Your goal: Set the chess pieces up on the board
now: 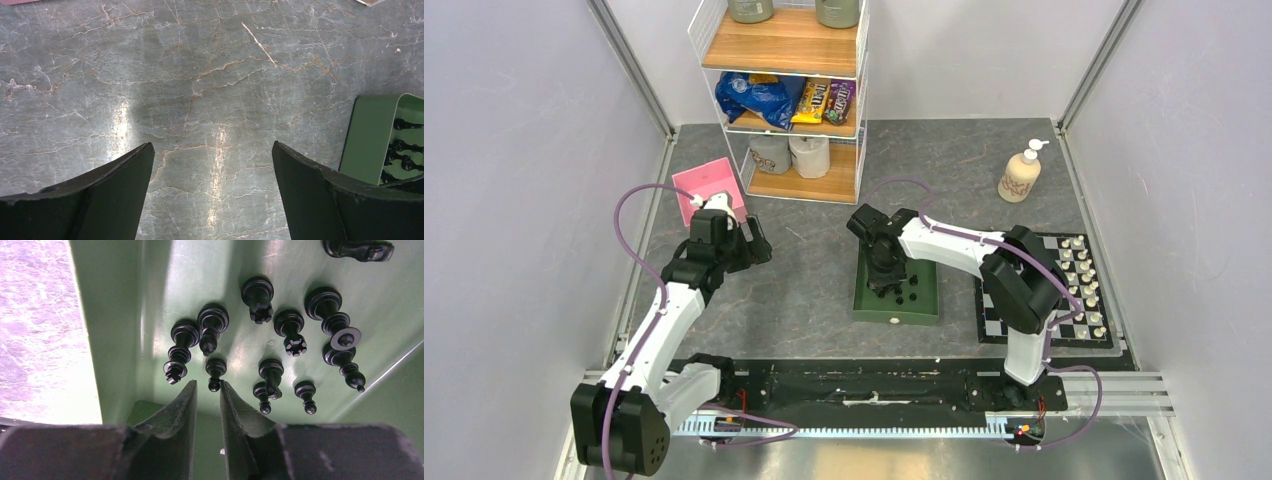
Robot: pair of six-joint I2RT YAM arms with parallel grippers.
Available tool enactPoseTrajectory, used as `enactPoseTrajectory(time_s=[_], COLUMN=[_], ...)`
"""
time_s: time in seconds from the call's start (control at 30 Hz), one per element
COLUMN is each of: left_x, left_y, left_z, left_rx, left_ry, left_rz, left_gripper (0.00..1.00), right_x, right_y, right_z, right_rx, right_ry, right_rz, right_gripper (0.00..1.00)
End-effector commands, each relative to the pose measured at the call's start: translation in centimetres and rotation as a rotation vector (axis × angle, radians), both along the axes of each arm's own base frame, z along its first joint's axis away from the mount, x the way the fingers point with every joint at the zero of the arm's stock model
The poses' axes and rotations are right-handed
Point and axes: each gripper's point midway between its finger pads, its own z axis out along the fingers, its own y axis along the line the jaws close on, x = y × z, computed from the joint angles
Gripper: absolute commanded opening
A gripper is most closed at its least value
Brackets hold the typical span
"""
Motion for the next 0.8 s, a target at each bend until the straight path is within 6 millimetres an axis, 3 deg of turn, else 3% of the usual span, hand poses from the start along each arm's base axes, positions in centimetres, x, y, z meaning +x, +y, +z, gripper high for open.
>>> enactPoseTrajectory(time_s=[0.0, 0.17, 0.4, 0.6, 0.77], left_x=[0.8, 0.8, 0.8, 0.8, 0.7], left_y=[-0.2, -0.2, -0.2, -0.3, -0.2], left_z=[1.2, 1.2, 1.1, 1.2, 1.4], left_rx=[0.005, 0.006, 0.004, -0.001, 0.003], left_ry=[-0.035, -0.033, -0.03, -0.032, -0.035], left_rz=[-0.018, -0.021, -0.022, -0.024, -0.017], left_gripper=[0.95, 0.95, 0.95, 0.95, 0.95], right_x=[0.9, 0.7, 0.7, 0.9, 0.4], right_y=[0.8, 0.5, 0.4, 0.3, -1.5], right_z=[0.2, 0.0, 0.7, 4.5, 8.5], right_rx=[0.012, 0.003, 0.007, 0.057, 0.081], right_ry=[-0.03, -0.024, -0.037, -0.098, -0.176], right_rz=[0.009, 0.01, 0.015, 0.017, -0.024], right_gripper=[0.29, 0.28, 0.14, 0.11, 0.12])
